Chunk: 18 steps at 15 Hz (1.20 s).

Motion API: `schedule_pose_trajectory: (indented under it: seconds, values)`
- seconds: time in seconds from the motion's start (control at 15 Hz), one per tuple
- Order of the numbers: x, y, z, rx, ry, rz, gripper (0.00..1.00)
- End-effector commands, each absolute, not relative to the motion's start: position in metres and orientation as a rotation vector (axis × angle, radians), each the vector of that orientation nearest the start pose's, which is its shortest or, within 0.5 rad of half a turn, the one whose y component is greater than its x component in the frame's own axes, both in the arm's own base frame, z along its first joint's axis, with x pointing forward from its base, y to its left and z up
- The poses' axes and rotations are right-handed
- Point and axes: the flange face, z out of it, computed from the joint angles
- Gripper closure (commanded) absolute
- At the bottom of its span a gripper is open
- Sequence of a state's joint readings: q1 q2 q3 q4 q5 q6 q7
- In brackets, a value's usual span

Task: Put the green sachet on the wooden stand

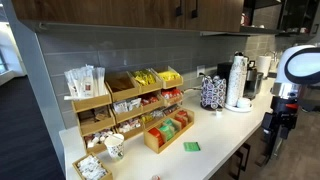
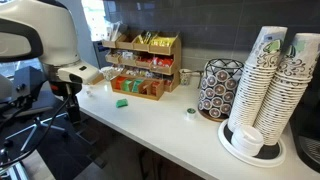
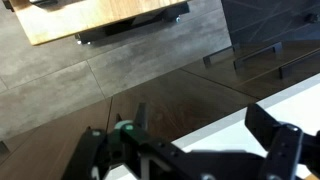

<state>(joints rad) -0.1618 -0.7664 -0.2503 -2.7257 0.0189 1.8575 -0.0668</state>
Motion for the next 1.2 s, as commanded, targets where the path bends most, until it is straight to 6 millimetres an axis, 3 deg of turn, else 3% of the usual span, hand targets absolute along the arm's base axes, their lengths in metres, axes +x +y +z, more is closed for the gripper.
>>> schedule_pose_trajectory:
  seconds: [0.0,0.6,0.67,0.93,1.13]
  values:
    - [0.282,-0.117,0.428,-2.902,0.399,0.114,0.0]
    - [0.282,-0.117,0.428,-2.902,0.399,0.114,0.0]
    - [0.289,-0.109,0.424,-2.924,0.388,0.147,0.0]
    - [0.325,-0.031,0.41,-2.995,0.247,0.236,0.0]
    - [0.358,0.035,0.404,-3.042,0.197,0.164,0.0]
